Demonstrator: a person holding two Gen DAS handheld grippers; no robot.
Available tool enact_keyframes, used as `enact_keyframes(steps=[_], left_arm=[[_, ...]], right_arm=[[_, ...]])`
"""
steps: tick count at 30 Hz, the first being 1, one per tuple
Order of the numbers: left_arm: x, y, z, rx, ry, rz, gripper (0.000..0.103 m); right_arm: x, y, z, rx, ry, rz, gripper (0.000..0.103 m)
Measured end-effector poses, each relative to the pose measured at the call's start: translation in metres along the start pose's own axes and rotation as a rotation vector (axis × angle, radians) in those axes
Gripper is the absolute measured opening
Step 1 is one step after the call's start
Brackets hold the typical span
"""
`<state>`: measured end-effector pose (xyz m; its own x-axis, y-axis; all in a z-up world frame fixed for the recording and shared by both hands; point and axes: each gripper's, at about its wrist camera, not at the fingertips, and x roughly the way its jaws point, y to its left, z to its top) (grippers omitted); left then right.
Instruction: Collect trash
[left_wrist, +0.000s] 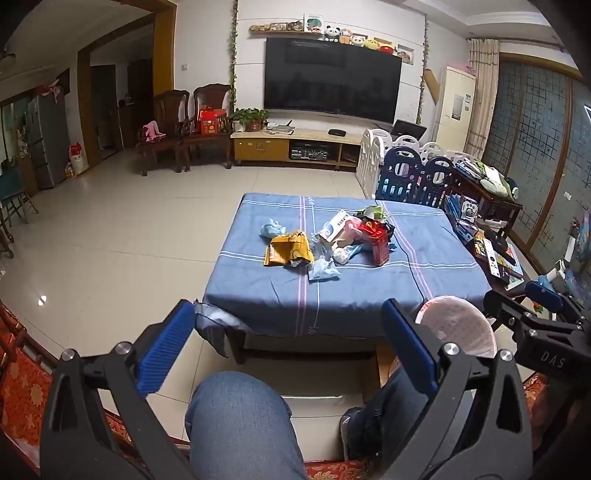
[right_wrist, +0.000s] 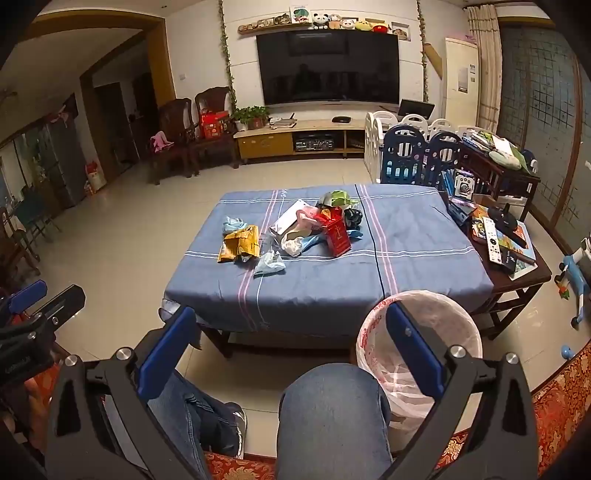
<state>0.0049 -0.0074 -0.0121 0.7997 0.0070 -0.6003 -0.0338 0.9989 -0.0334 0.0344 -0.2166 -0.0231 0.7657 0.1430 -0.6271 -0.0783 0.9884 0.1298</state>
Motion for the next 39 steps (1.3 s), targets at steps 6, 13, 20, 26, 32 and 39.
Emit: enact_keyframes(steps=[6, 13, 20, 26, 32, 39], left_arm=[[-0.0021, 0.0012, 0.0042, 0.001, 0.0, 0.0, 0.1], [0.0008, -0.0021, 0.002, 0.0, -0.004, 0.001, 0.1], [0.0007, -0.004, 0.0002, 0.009, -0.003, -0.001, 0.1], [-0.0015, -0.0043, 0.0018, 0.008, 0.0, 0.001, 0.1], [-0.0013, -0.0051, 0.0013, 0.008, 0.004, -0.001, 0.1], [0.0012, -0.0058, 0.0003, 0.009, 0.011, -0.001, 0.1]], right_arm=[[0.0003, -0.001, 0.004, 0.002, -0.004, -0.008, 0.1], [0.001, -0.0025, 0.0025, 0.005, -0.003, -0.009, 0.1], [0.0012, -0.0018, 0.003, 0.005, -0.001, -0.011, 0.1], [0.0001, -0.0001, 0.0024, 0.002, -0.002, -0.017, 0.1], [-0.0016, 0.002, 0.0021, -0.005, -0.006, -0.022, 0.1], [-0.002, 0.0021, 0.0025, -0.005, -0.007, -0.028, 0.1]])
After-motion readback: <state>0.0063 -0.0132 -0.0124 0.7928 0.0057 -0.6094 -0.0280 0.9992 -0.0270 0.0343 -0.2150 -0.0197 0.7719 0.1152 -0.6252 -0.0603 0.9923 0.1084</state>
